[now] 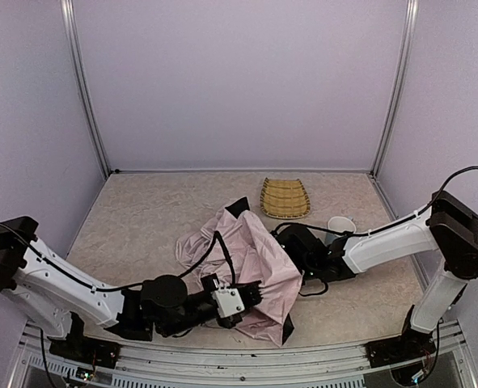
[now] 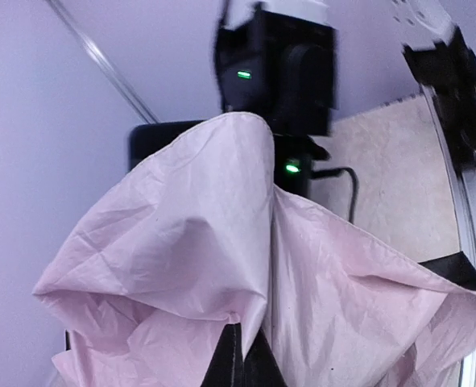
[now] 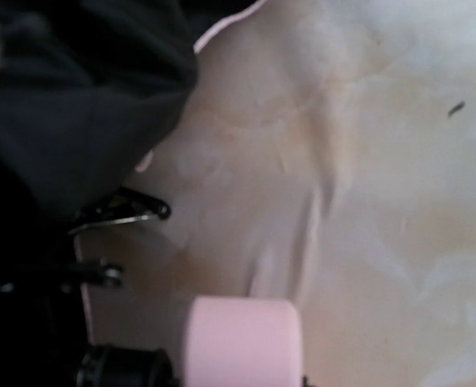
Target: Put away the umbrella
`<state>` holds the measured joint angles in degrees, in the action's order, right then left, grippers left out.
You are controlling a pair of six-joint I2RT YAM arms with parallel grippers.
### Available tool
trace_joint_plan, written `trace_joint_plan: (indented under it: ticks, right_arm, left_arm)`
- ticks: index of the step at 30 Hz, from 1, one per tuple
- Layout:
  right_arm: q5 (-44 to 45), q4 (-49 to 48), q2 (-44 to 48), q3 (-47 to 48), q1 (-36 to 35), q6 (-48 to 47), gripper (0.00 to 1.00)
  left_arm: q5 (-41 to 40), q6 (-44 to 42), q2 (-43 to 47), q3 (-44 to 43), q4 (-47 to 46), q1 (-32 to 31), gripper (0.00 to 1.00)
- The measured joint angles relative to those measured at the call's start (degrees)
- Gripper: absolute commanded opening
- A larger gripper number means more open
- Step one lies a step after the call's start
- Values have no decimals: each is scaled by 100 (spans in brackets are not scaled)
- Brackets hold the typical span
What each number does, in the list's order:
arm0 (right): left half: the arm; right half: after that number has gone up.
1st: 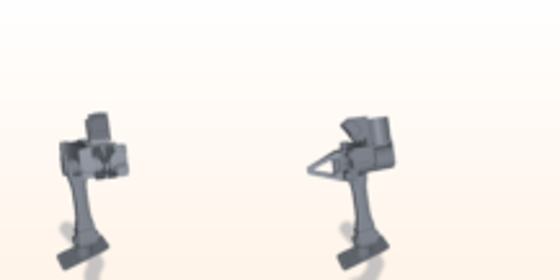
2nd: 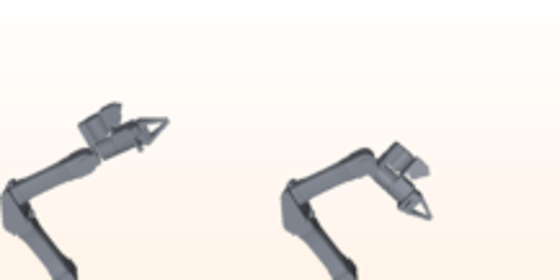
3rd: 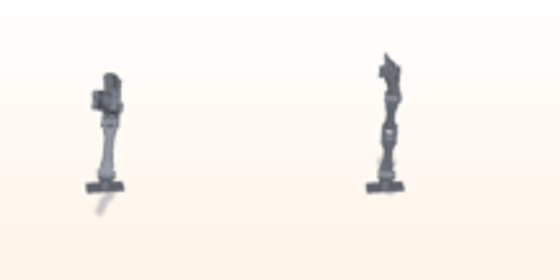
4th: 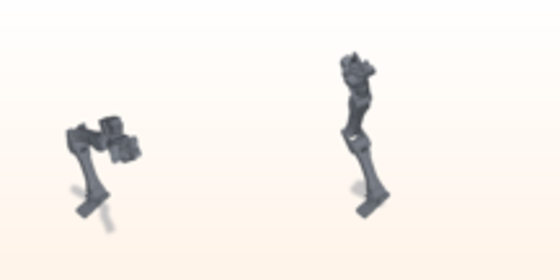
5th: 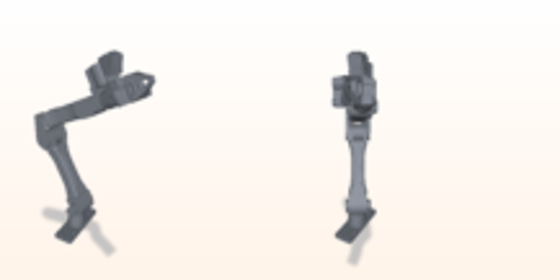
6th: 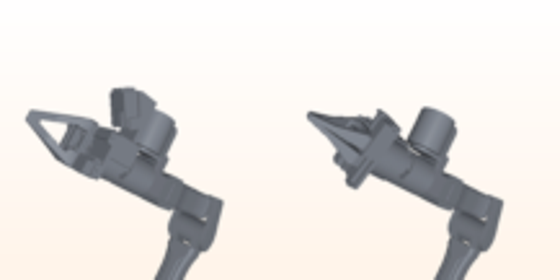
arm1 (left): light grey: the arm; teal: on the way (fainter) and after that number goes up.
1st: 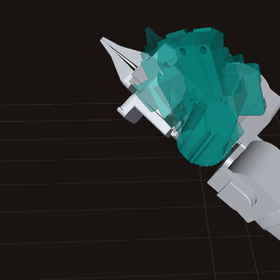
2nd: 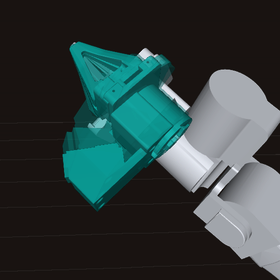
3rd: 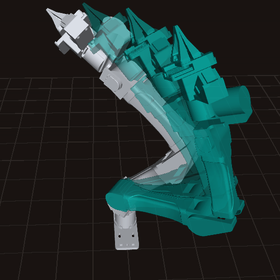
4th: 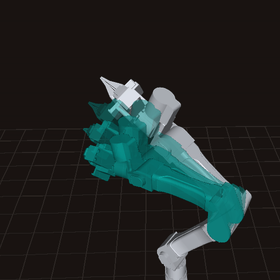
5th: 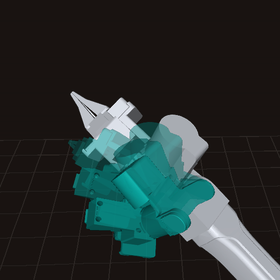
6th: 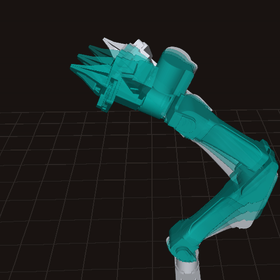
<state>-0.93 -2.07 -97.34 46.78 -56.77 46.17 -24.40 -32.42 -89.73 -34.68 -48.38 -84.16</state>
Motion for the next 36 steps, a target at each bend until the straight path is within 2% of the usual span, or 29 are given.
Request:
trace_joint_plan:
  ticks: [5,9,14,20,21,23,25,31,36]
  right_arm:
    - [-162,-195,129,-232,0,0,0]
    - [-376,-330,144,-310,-2,-31,0]
    - [-697,-492,59,-310,-2,-129,0]
    - [-857,-514,48,-315,-15,-157,0]
    - [-870,-514,50,-319,-20,-155,3]
    - [-883,-503,59,-321,-35,-155,27]
    - [-866,-442,94,-326,-50,-157,41]
    - [-251,697,824,-393,-262,-245,59]
    - [966,1928,1281,474,-918,-452,67]
  left_arm:
    - [551,894,846,133,-35,1082,0]
    - [1012,1700,1064,352,-39,2026,0]
    - [1445,2332,811,372,92,2815,0]
    - [1537,2813,-85,153,356,3209,0]
    - [1532,2883,-247,83,448,3252,0]
    - [1539,3014,-507,-20,610,3327,0]
    - [1585,3126,-643,-35,715,3342,0]
    - [1864,3344,-688,57,730,3340,0]
    - [1963,3370,-688,118,723,3340,0]
